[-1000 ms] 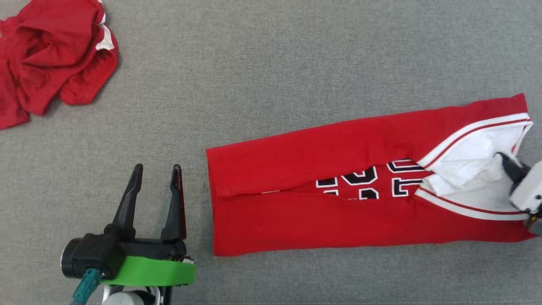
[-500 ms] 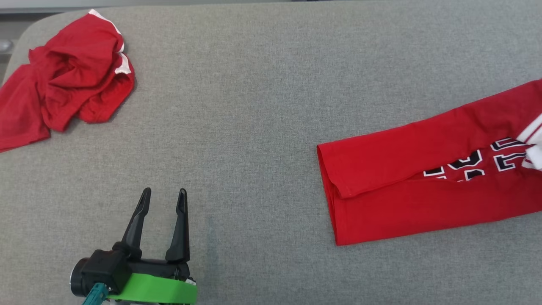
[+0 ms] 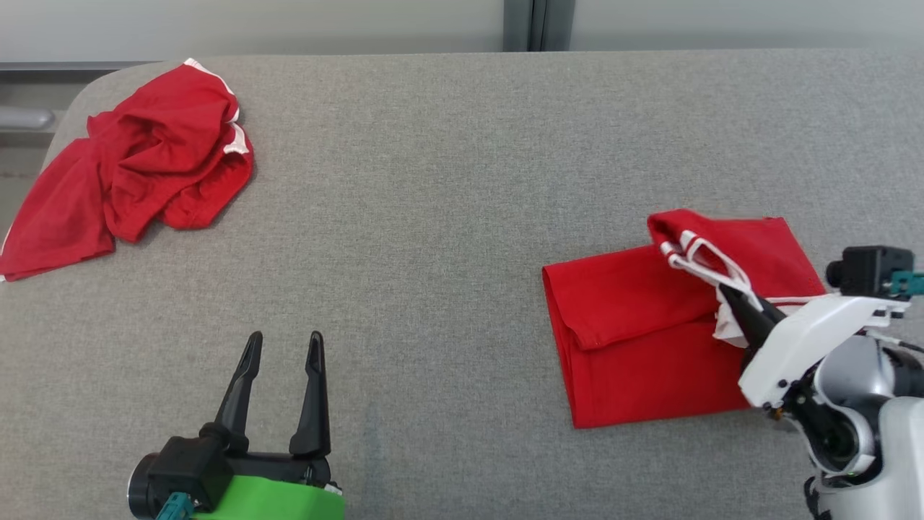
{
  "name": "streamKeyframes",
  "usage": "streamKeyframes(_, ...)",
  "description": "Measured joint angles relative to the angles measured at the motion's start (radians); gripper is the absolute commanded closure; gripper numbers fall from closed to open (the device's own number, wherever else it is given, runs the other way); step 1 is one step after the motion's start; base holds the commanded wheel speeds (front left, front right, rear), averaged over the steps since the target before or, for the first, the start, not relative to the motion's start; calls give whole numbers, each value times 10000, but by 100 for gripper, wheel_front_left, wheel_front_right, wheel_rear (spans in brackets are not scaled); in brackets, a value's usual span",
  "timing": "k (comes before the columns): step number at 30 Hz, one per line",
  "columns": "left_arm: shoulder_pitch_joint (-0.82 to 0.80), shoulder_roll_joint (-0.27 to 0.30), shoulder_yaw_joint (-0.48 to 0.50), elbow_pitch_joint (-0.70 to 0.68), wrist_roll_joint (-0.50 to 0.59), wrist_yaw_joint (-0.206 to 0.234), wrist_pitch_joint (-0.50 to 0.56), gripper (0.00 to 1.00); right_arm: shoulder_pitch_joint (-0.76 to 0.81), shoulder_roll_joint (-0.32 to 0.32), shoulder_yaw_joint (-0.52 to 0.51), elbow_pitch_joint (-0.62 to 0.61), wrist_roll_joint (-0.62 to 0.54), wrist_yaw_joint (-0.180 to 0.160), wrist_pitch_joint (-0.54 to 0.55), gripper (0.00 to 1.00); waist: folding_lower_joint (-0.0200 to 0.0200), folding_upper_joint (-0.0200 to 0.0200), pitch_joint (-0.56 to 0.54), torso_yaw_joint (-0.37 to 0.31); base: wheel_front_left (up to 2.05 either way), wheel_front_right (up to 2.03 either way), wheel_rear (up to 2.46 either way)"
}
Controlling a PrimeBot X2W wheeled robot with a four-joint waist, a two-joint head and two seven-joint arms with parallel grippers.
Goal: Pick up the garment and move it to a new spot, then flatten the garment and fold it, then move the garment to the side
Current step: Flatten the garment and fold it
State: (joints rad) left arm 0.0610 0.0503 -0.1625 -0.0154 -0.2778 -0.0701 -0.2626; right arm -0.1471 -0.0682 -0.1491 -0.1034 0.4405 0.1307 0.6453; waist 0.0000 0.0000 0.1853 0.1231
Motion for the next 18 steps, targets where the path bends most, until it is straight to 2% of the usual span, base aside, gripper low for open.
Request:
streamKeyframes(5, 28, 0, -130, 75, -36, 67, 0, 0, 24, 169, 520, 1480, 2, 0, -1377, 100, 0, 0, -126, 88, 0, 0, 0)
streamKeyframes(10, 142, -2, -288, 107, -107, 132, 0, 0, -205, 182, 1110, 2727, 468, 0, -2439, 100, 0, 0, -266, 151, 0, 0, 0)
streamKeyframes(18, 197, -2, -454, 188, -136, 134, 0, 0, -833, 180, 1965, 4153, 807, 0, -3321, 100, 0, 0, -381, 180, 0, 0, 0)
